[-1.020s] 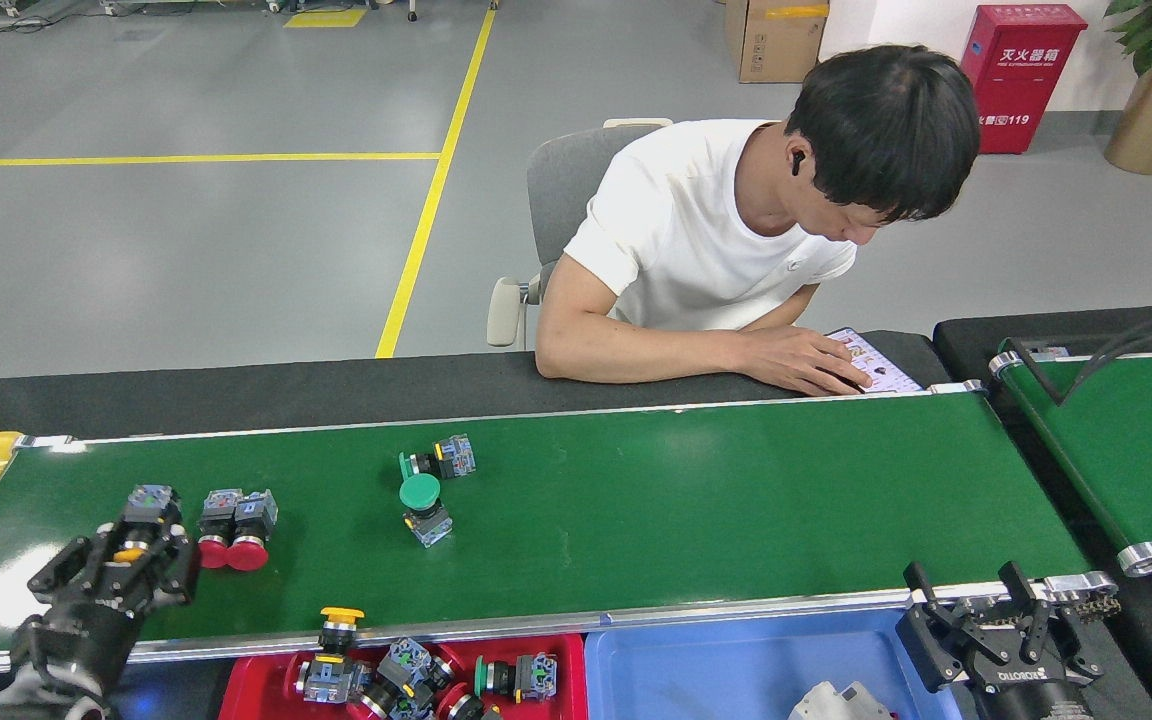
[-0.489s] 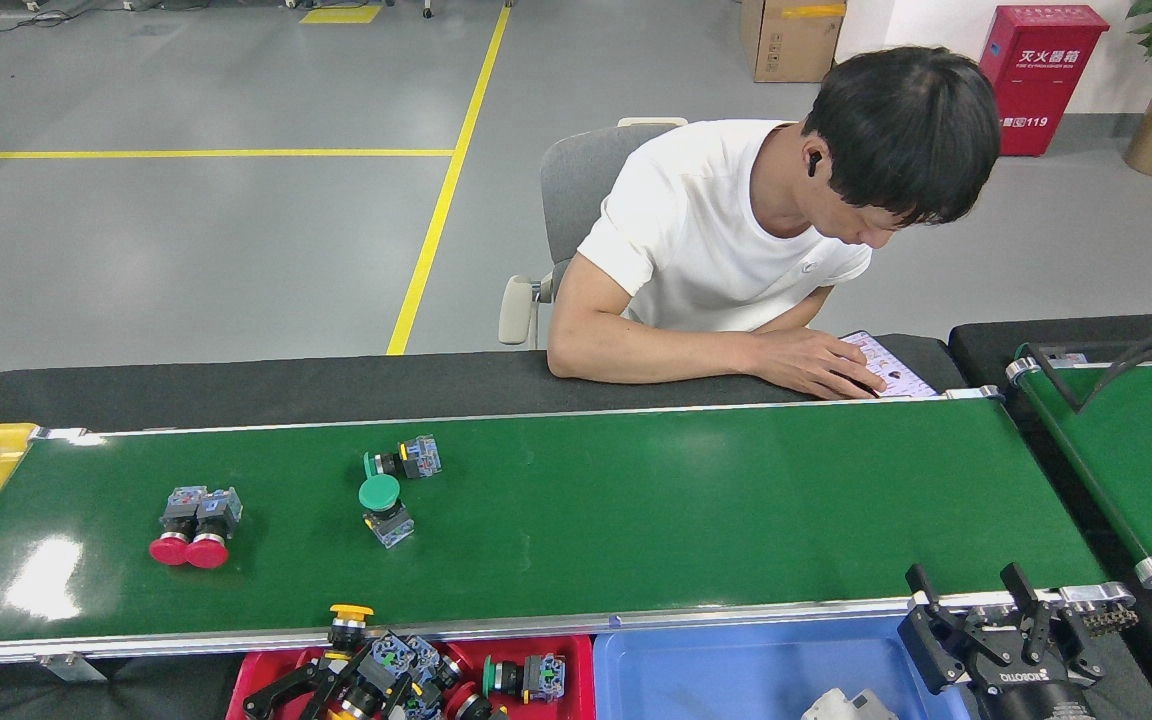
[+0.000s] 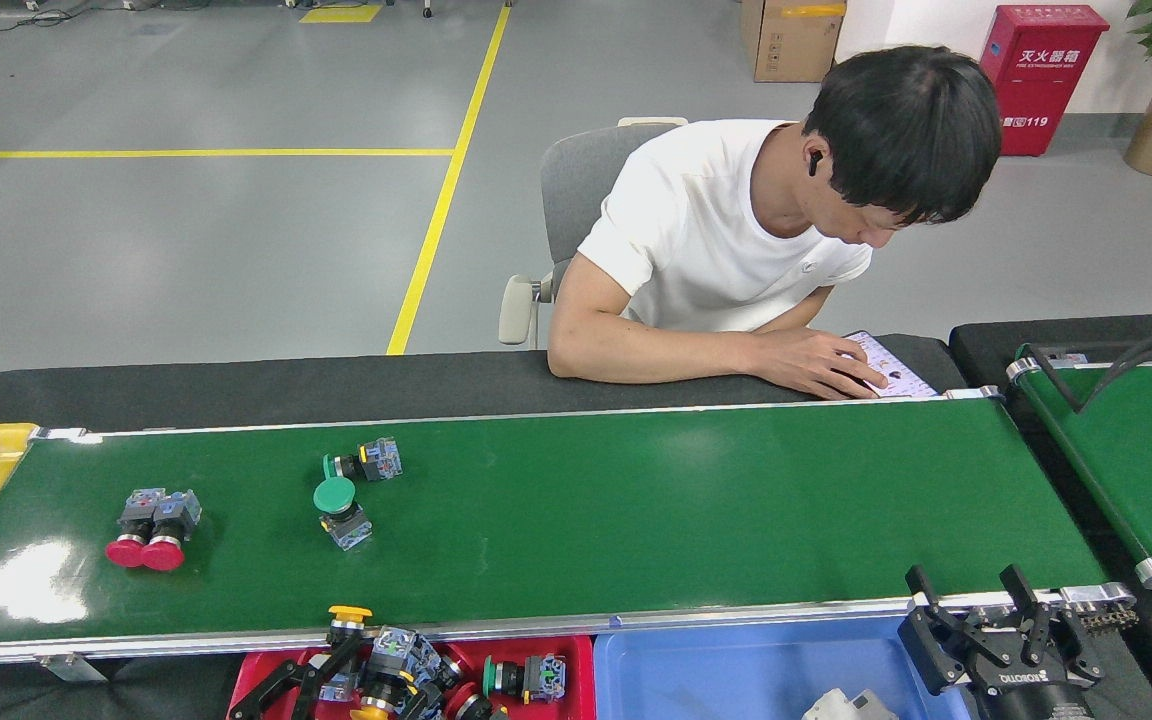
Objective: Pick switch part from conveyor to tray
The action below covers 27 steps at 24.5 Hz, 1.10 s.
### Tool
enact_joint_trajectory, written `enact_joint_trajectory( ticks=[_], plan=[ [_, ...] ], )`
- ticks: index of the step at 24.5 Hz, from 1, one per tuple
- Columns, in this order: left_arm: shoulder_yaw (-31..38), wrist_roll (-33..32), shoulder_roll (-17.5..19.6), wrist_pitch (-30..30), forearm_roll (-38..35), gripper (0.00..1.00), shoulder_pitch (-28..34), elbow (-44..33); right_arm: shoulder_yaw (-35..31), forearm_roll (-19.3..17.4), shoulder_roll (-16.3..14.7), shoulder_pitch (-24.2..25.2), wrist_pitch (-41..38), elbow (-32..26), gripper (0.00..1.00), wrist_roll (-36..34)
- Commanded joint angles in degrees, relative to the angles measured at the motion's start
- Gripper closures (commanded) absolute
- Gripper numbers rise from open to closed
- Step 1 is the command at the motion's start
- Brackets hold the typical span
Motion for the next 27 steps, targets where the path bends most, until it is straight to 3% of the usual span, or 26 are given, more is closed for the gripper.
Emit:
enact_joint_trajectory(
  ticks=[1,5,10,13,19,23,27],
  plan=[
    [4.37,0.37,-1.98,0.14,1.01,0.00,0.49,-0.75,-0.14,-0.22,-0.49,-0.54,-0.23,-0.58,0.00,-0.60],
    [12.72,-0.68,-5.32,0.31,7.17,0.00,0.84,-0.40,-0.23,-0.22,-0.58,-0.45,-0.23,-0.58,0.00,-0.60],
    [20.98,-5.17,-4.80,-0.04,17.18,0.00,1.90,1.98,-0.23,-0.22,-0.58,-0.54,-0.23,-0.67,0.00,-0.60],
    [23.62,-5.17,-4.45,-0.04,17.71,0.00,2.25,3.47,-0.23,-0.22,-0.58,-0.54,-0.23,-0.67,0.00,-0.60],
    [23.09,-5.17,-2.95,1.98,14.29,0.00,-0.30,5.31,-0.23,-0.30,-1.02,-0.54,-0.23,-0.49,0.00,-0.60],
    [22.04,-5.17,-2.51,3.57,5.06,0.00,-10.41,13.14,-0.23,-0.30,-1.02,-0.54,-0.23,-0.41,0.00,-0.60],
    [21.25,-5.08,-1.54,5.67,0.40,0.00,-19.72,23.42,-0.23,-0.30,-1.11,-0.54,-0.32,-0.23,0.00,-0.60]
  ],
)
